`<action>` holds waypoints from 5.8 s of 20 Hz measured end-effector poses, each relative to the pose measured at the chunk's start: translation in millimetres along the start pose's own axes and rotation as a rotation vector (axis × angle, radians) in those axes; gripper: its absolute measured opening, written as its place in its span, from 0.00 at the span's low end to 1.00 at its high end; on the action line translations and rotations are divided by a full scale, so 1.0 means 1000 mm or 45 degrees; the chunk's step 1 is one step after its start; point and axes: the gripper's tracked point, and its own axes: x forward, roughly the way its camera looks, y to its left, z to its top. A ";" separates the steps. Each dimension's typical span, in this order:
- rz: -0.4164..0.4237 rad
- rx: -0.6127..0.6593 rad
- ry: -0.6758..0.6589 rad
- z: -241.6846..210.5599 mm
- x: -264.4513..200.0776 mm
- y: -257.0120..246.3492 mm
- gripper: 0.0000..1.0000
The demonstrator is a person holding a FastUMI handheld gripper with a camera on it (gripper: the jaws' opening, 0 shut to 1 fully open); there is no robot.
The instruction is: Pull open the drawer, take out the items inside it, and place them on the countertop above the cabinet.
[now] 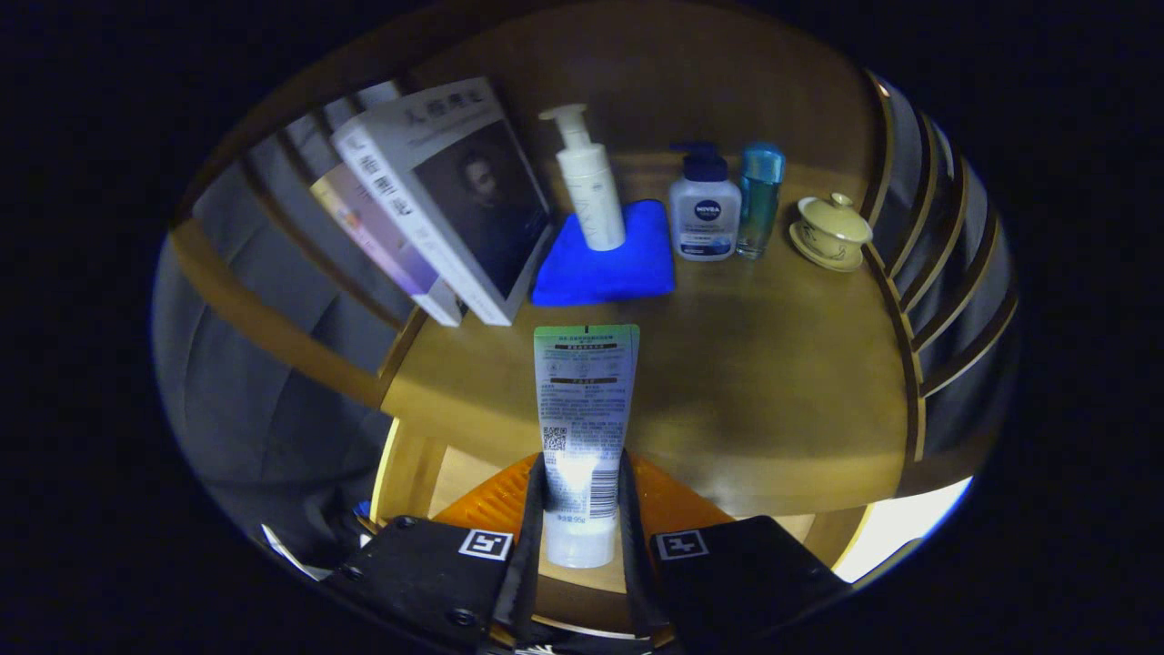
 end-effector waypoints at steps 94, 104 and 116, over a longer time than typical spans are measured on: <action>-0.415 -0.172 -1.150 -0.231 -0.005 -0.003 0.98; -0.398 -0.076 -1.094 -0.187 0.025 -0.009 0.98; -0.375 -0.035 -1.033 -0.131 0.064 -0.015 0.98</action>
